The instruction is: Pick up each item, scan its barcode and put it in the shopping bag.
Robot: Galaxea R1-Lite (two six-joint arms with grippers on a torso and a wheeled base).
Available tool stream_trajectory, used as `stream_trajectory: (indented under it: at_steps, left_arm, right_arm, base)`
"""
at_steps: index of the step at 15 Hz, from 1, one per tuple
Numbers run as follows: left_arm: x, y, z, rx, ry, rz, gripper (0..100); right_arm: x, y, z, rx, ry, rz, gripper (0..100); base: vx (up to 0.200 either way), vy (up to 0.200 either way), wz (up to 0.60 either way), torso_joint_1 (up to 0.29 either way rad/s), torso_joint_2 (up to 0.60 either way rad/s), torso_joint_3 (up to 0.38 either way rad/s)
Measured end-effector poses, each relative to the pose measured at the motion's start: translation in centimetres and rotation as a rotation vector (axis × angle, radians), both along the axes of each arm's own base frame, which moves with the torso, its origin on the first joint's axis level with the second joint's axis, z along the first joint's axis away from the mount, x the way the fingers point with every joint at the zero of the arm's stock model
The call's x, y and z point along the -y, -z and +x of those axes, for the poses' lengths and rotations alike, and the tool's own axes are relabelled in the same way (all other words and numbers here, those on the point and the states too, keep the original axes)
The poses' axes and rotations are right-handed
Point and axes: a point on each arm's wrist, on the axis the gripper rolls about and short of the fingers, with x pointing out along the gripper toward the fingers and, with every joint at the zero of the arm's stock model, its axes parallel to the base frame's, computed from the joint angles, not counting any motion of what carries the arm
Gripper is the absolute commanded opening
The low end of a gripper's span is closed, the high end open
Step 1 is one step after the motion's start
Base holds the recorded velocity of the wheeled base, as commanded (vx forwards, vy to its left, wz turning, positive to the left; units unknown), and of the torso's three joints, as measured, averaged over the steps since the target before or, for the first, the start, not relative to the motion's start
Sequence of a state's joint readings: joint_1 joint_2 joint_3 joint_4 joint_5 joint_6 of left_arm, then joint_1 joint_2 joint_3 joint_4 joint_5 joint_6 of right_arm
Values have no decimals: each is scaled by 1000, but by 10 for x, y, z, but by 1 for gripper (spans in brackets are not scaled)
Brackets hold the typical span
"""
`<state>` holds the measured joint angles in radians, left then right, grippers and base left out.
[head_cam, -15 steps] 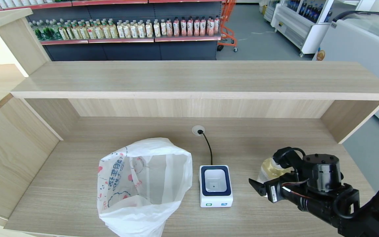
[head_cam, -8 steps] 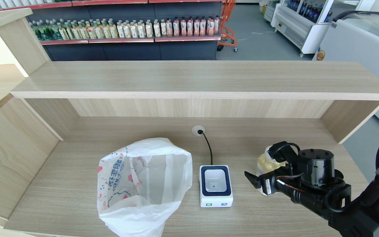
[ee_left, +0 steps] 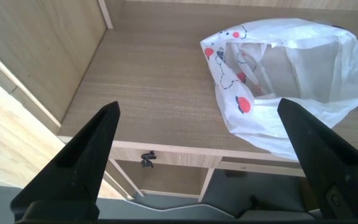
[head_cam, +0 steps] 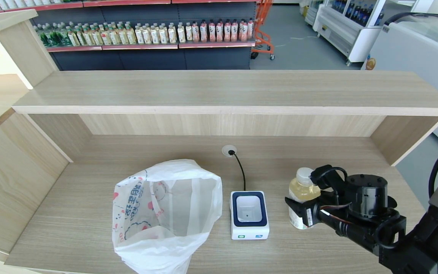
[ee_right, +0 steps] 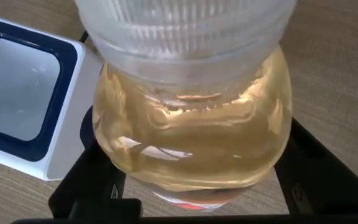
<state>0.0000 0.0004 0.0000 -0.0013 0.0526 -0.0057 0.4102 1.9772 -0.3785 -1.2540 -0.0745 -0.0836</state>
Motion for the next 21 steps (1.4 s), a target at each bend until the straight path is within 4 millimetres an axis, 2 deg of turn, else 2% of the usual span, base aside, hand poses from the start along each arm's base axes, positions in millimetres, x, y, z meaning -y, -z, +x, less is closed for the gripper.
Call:
stream_trajectory:
  at_steps: [6, 9, 12, 15, 21]
  left_arm:
    - [0, 0, 0, 0, 0, 0, 100]
    - [0, 0, 0, 0, 0, 0, 100]
    - [0, 0, 0, 0, 0, 0, 100]
    - [0, 0, 0, 0, 0, 0, 100]
    - [0, 0, 0, 0, 0, 0, 100]
  right_arm:
    - [1, 2, 0, -3, 6, 1, 0]
    - [6, -6, 1, 7, -22, 44, 0]
    - [23, -30, 0, 41, -139, 144, 0]
    - [41, -54, -15, -2, -283, 270, 0]
    - [46, -95, -55, -114, -611, 513, 0]
  base:
    - [0, 0, 0, 0, 0, 0]
    - [0, 0, 0, 0, 0, 0]
    - [0, 0, 0, 0, 0, 0]
    - [0, 0, 0, 0, 0, 0]
    - [0, 0, 0, 0, 0, 0]
